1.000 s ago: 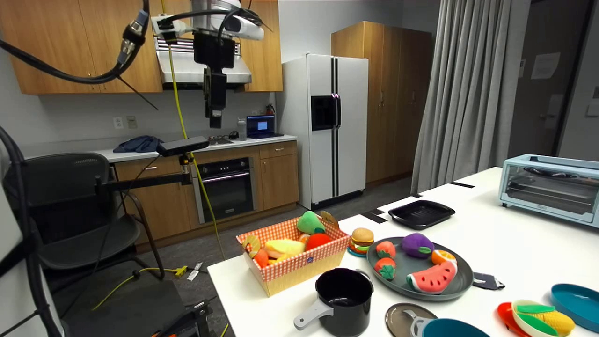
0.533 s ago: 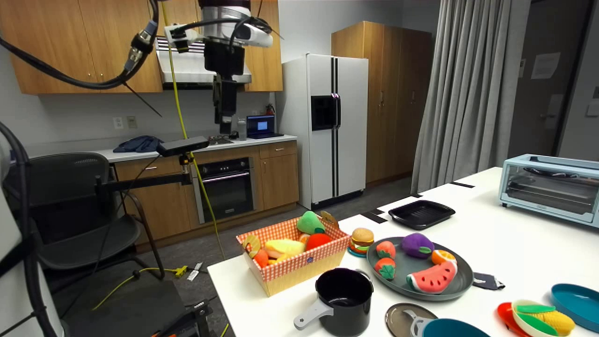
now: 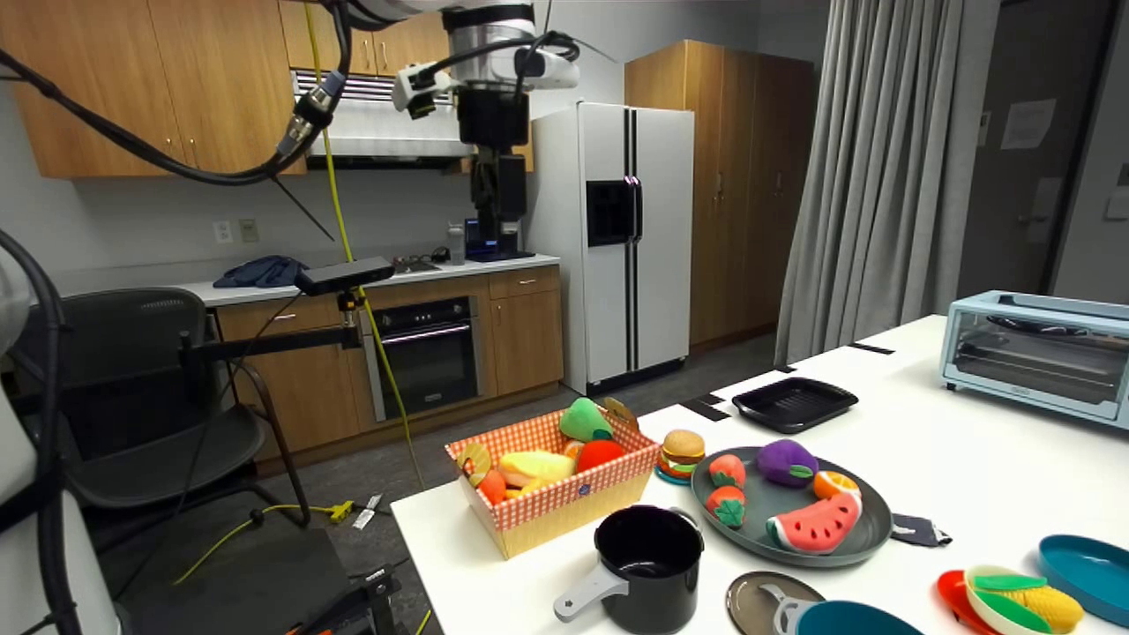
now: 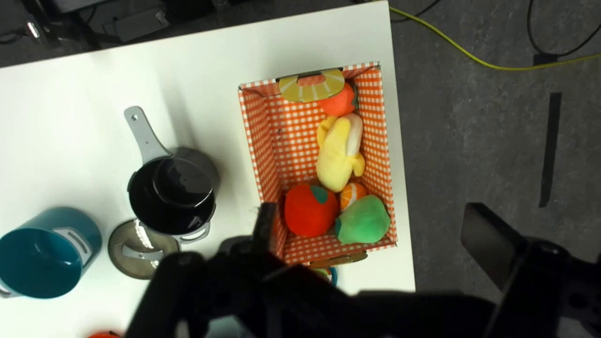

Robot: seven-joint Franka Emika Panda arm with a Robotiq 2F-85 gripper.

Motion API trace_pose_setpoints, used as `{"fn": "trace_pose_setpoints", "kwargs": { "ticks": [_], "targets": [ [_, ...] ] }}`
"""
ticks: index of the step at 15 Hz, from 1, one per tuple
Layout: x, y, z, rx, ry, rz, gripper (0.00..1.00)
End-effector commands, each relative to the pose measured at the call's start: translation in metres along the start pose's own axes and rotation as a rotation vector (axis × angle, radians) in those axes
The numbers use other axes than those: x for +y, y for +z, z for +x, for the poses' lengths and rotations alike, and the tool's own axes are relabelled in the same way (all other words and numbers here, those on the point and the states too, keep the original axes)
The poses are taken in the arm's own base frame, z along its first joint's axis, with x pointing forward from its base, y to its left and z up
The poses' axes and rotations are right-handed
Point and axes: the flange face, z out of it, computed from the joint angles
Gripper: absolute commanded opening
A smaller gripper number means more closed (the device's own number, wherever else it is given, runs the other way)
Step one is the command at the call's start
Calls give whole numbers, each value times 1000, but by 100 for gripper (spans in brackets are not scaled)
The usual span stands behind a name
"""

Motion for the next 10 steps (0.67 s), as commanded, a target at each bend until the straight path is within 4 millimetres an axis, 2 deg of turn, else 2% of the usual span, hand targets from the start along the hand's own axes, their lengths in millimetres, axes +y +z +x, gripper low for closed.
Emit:
{"fn": "trace_pose_setpoints", "kwargs": {
  "ticks": [1, 4, 10],
  "targets": [
    [14, -4, 39, 21, 23, -34, 100],
    [28, -7, 63, 5, 5, -52, 100],
    [40, -12, 98, -41, -277, -43, 100]
  ]
}}
